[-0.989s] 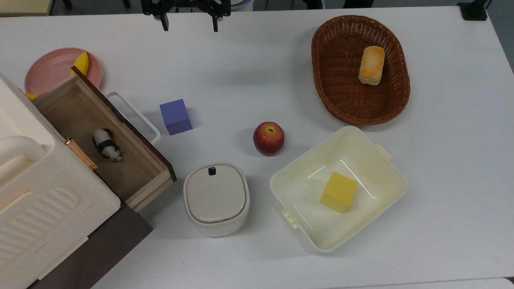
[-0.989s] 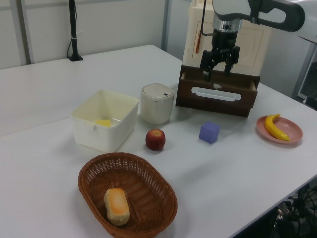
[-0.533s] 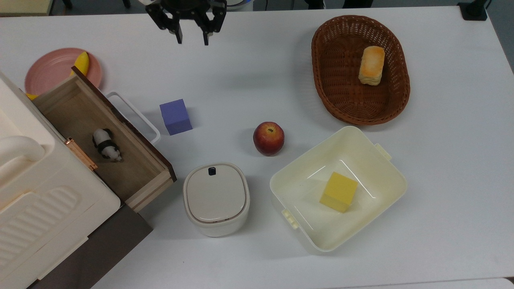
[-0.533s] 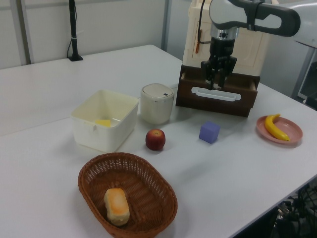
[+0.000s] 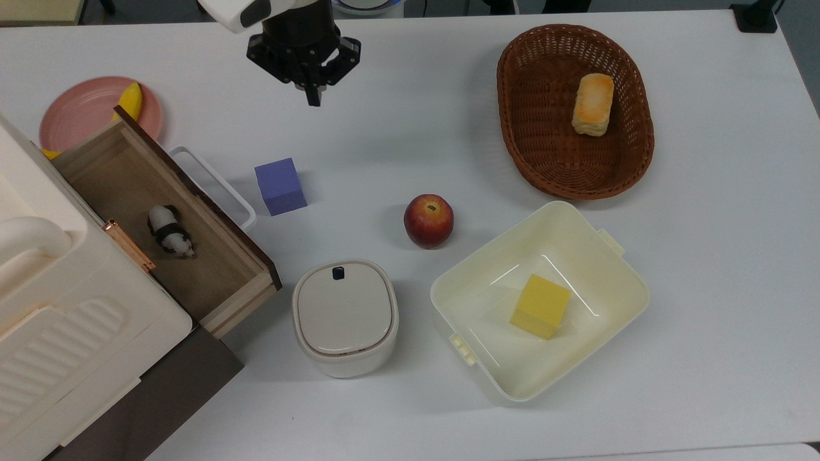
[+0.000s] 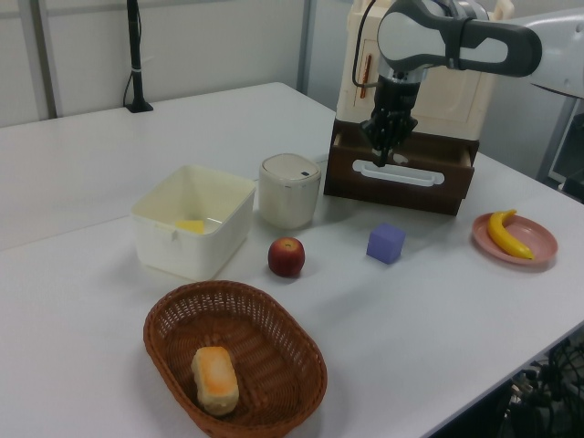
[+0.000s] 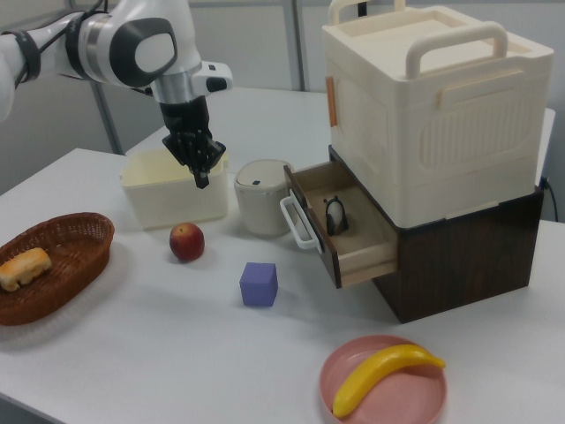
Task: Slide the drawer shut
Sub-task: 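Move the gripper from rest toward the open wooden drawer, then lower the gripper down to the front face of the open drawer, then push the drawer front with the gripper into the wooden unit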
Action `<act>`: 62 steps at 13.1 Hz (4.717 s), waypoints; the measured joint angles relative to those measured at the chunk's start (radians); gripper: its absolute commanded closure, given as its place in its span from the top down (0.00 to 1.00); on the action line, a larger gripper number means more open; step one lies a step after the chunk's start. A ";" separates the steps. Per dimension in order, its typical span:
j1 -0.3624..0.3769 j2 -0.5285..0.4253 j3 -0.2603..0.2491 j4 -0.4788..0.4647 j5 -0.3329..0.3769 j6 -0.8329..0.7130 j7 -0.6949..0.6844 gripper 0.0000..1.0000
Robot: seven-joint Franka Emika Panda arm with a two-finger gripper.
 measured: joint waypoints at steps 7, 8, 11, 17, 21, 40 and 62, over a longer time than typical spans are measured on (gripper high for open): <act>-0.014 0.038 0.003 -0.003 0.067 0.002 -0.011 0.00; -0.011 0.044 0.003 -0.003 0.064 0.003 0.000 0.00; -0.009 0.088 0.003 -0.004 0.031 0.081 0.044 0.00; -0.021 0.215 0.000 0.000 -0.025 0.223 0.214 0.00; -0.053 0.230 -0.007 0.003 -0.026 0.249 0.246 0.00; -0.127 0.254 -0.025 0.038 -0.010 0.344 0.478 0.00; -0.129 0.296 -0.060 0.098 0.023 0.349 0.557 0.00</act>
